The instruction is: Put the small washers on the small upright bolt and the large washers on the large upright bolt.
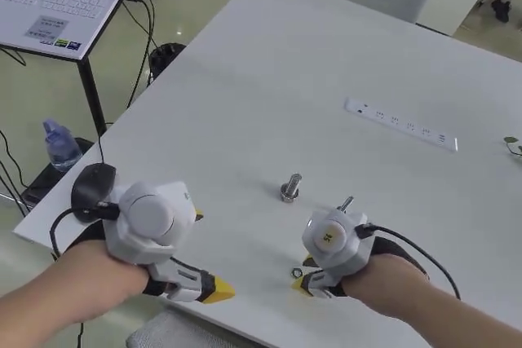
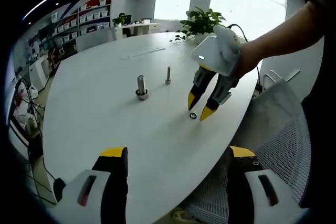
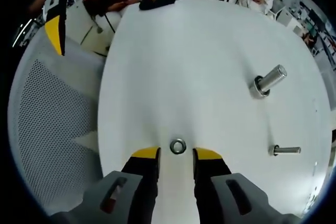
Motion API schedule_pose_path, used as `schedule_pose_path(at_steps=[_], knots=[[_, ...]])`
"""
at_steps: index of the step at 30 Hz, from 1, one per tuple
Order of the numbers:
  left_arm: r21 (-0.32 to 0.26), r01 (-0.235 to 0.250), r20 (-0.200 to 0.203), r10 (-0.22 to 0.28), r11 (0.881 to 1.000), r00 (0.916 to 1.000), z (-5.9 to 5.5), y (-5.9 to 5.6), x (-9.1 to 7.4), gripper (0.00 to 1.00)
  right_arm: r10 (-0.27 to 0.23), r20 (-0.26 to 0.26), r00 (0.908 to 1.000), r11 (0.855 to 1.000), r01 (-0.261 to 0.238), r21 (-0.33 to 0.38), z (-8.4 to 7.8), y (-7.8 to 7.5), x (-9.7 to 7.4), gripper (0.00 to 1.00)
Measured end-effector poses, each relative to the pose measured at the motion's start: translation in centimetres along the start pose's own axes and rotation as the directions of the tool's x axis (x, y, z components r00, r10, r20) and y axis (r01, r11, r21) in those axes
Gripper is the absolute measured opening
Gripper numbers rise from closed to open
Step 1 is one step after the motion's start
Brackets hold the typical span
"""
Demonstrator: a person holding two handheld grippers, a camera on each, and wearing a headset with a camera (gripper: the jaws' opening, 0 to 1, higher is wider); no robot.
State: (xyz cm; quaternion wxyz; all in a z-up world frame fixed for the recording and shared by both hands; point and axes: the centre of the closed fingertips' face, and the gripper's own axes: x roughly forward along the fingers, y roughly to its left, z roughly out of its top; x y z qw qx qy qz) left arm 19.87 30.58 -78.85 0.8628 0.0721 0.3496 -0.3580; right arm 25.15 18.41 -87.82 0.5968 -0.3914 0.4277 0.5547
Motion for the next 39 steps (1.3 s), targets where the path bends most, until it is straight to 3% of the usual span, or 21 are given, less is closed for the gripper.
schedule_pose_path(at_steps=[8,20,31,39], knots=[[-0.002,-0.002,0.012,0.002,1.0,0.9999,0.38,0.32,-0.04,0.76,-0.022,0.004,0.9997,1.0,0.022,-0.012,0.06,-0.22,0.06,0.24],[-0.013,-0.001,0.015,0.001,1.0,0.9999,-0.1,-0.02,0.09,0.74,-0.029,-0.009,0.9995,0.999,0.029,-0.021,0.25,0.05,0.18,0.15],[-0.014,-0.001,0.022,0.001,1.0,0.9998,0.11,0.19,0.15,0.74,-0.026,-0.055,0.9981,0.999,0.025,-0.021,0.15,-0.12,0.16,0.14],[-0.014,-0.001,0.02,0.001,1.0,0.9998,0.31,0.23,0.16,0.73,-0.022,-0.042,0.9989,1.0,0.021,-0.011,0.06,-0.18,0.13,0.13]])
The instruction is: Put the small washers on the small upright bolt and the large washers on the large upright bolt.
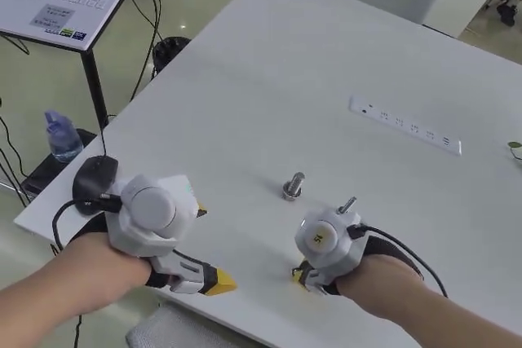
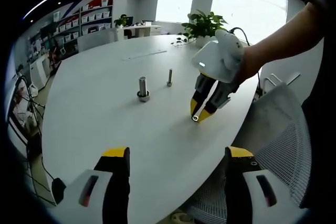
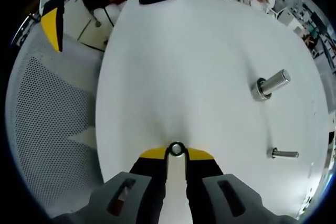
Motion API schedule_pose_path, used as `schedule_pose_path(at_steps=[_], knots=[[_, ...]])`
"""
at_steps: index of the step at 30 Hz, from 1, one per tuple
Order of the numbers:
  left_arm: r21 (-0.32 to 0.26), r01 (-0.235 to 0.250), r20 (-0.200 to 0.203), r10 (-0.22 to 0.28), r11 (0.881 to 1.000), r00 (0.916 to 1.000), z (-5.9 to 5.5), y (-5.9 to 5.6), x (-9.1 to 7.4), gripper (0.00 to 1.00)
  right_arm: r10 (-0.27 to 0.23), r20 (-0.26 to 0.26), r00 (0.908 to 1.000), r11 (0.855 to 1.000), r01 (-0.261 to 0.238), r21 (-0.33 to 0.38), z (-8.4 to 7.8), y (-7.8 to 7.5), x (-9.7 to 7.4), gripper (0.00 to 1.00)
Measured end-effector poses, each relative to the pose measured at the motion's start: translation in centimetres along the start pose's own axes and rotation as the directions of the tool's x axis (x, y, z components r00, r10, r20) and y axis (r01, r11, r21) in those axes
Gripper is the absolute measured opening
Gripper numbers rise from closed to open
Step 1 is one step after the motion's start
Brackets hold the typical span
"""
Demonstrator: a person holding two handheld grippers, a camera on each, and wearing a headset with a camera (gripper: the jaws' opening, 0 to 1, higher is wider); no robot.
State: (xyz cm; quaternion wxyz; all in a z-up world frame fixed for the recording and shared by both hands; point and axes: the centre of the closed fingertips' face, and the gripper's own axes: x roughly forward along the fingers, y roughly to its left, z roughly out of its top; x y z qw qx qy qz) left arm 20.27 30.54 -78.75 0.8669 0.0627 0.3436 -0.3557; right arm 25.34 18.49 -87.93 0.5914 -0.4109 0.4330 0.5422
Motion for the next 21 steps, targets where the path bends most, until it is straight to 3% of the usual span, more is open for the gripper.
schedule_pose_path(at_steps=[11,21], knots=[[0.011,0.0,-0.01,0.0,1.0,1.0,0.1,0.3,0.2,0.73,0.005,0.002,1.0,0.999,-0.005,0.05,-1.0,-0.4,-0.9,0.13],[0.015,0.001,-0.012,-0.001,1.0,0.9999,0.3,0.5,0.4,0.73,-0.032,-0.006,0.9995,0.993,0.033,0.11,-3.5,-2.9,-3.2,0.13]])
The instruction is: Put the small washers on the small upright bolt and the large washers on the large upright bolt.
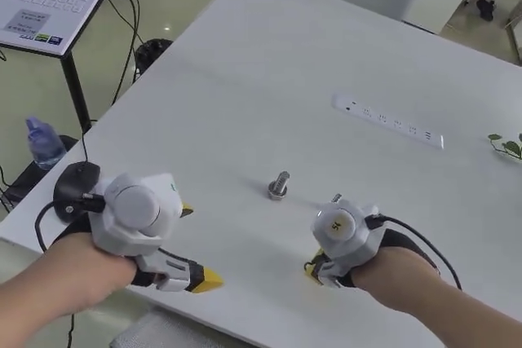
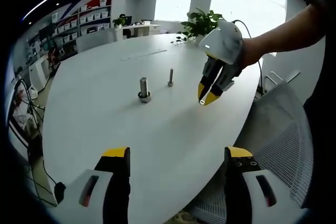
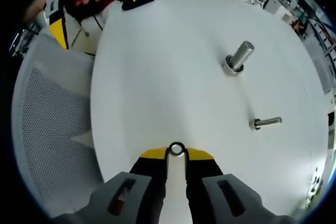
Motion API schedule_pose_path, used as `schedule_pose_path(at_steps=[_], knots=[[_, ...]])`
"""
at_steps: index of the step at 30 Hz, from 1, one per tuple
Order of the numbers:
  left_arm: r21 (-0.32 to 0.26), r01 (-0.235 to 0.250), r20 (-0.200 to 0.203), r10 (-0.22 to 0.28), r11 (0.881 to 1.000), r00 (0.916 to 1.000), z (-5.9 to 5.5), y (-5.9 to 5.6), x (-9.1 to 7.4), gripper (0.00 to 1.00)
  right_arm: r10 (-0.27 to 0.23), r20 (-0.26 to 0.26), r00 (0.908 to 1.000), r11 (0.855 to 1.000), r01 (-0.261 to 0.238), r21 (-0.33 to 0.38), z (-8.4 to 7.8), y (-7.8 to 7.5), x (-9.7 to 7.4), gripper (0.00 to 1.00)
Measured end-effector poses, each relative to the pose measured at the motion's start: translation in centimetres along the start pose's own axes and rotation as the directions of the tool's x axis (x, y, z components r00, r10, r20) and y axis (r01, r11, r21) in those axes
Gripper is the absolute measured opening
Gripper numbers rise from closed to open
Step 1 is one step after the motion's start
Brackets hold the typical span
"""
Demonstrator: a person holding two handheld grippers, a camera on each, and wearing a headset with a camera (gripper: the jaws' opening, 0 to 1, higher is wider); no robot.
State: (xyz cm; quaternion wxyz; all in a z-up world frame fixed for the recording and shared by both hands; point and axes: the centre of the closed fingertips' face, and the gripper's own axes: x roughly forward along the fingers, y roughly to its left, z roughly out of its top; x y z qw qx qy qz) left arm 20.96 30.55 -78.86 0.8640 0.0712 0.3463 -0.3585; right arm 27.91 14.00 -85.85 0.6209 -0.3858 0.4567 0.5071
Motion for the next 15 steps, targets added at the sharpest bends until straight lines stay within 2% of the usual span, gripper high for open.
schedule_pose_path(at_steps=[6,15], knots=[[0.008,0.007,-0.01,-0.007,1.0,0.9999,0.0,-0.2,0.1,0.72,-0.009,-0.009,0.9999,0.998,0.009,0.055,-1.6,-1.4,-0.7,0.13],[0.008,0.015,-0.006,-0.015,1.0,0.9999,0.2,-0.3,0.1,0.73,-0.028,-0.017,0.9995,0.996,0.029,0.084,-2.7,-3.5,-1.5,0.13]])
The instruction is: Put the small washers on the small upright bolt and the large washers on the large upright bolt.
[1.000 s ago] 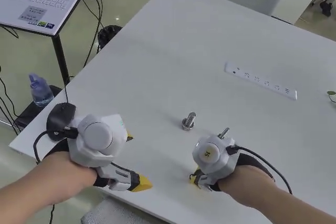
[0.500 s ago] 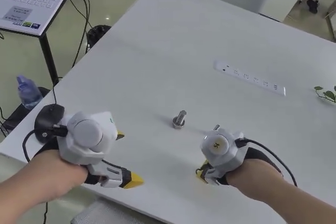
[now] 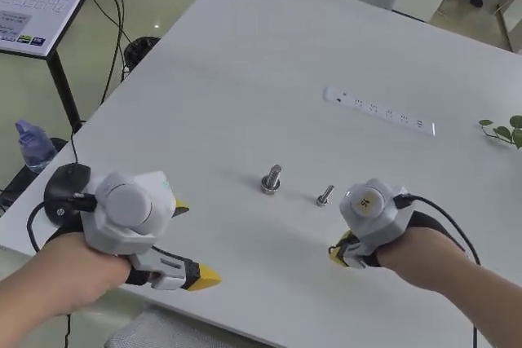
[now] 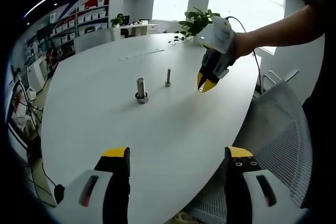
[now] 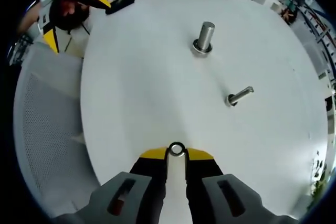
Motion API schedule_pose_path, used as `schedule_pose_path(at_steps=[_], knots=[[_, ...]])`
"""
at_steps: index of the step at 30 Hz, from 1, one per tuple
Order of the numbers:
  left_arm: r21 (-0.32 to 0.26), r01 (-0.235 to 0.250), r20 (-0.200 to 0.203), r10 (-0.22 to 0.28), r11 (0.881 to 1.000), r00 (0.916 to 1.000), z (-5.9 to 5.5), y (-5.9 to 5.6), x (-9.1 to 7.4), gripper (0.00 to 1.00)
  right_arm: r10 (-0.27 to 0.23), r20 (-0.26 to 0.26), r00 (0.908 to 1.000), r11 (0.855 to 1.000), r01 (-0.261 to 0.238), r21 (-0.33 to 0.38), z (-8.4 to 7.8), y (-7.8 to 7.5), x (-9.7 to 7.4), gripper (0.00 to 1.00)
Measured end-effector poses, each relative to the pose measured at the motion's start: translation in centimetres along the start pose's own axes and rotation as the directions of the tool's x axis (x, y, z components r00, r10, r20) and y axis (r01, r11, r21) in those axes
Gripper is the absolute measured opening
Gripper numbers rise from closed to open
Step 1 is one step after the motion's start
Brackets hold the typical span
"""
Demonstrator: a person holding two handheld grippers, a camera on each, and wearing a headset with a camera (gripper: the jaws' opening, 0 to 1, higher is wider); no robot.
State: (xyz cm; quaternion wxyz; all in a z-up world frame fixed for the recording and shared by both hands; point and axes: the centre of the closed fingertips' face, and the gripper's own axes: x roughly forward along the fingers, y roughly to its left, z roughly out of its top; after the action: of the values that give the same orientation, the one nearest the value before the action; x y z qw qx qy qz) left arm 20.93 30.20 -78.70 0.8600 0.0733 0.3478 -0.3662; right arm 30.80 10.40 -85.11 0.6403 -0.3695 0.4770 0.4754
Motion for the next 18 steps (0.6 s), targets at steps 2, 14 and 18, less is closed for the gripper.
schedule_pose_path(at_steps=[2,14,18], knots=[[0.0,-0.002,-0.002,0.002,1.0,1.0,-0.1,0.1,0.0,0.73,-0.009,-0.004,0.9999,1.0,0.009,-0.002,-0.1,-0.7,-0.2,0.13],[-0.003,0.001,-0.013,-0.001,1.0,0.9999,-0.3,-0.1,0.0,0.72,-0.034,0.02,0.9992,0.999,0.034,0.02,1.5,-4.3,-1.9,0.13],[-0.004,0.001,-0.012,-0.001,1.0,0.9999,-0.3,-0.1,0.0,0.72,-0.042,0.027,0.9987,0.999,0.042,0.011,2.3,-5.3,-2.3,0.13]])
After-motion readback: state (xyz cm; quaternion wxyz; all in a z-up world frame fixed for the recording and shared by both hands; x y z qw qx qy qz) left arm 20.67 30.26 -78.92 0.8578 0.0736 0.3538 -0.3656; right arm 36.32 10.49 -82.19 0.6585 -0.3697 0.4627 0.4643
